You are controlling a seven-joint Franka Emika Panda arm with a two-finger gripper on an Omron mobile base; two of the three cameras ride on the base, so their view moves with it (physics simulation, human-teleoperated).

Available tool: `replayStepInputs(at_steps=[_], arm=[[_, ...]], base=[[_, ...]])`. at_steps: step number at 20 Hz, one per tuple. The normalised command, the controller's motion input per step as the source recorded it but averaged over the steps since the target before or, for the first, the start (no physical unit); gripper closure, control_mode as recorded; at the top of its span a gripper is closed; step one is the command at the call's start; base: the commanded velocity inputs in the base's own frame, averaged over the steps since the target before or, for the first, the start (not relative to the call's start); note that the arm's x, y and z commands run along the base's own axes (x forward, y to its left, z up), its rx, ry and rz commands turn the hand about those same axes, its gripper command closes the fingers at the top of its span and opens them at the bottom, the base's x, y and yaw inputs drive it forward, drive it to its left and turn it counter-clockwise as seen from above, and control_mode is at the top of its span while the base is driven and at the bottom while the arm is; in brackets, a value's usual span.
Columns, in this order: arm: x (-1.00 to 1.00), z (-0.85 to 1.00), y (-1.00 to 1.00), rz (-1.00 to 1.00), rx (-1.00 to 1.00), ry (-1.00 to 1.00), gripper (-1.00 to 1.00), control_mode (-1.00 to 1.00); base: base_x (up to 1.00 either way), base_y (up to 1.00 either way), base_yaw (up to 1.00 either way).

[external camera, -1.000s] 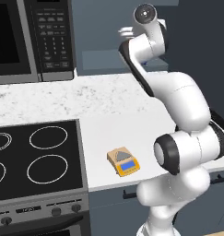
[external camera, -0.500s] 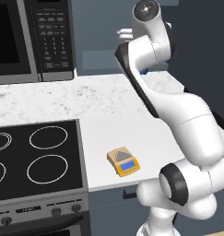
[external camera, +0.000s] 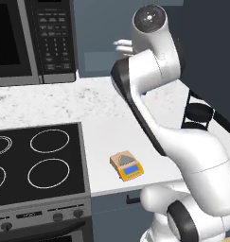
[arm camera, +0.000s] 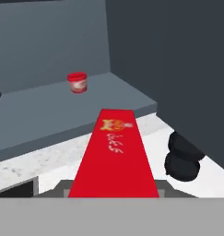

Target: Pick the boxed food and place it on the digital scale for weighing, and close the cabinet.

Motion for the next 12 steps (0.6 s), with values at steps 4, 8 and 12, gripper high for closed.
replayStepInputs(at_steps=[4, 8, 12], arm=[[-0.29, -0.99, 0.25, 0.21, 0.00, 0.00, 1.00, -1.00], [-0.09, -1.00, 0.06, 0.29, 0.00, -0.02, 1.00, -1.00], [0.16, -0.87, -0.03, 0.39, 0.00, -0.13, 1.00, -1.00]], base=[[0.00, 0.00, 0.00], [0.00, 0.00, 0.00], [0.00, 0.00, 0.00]])
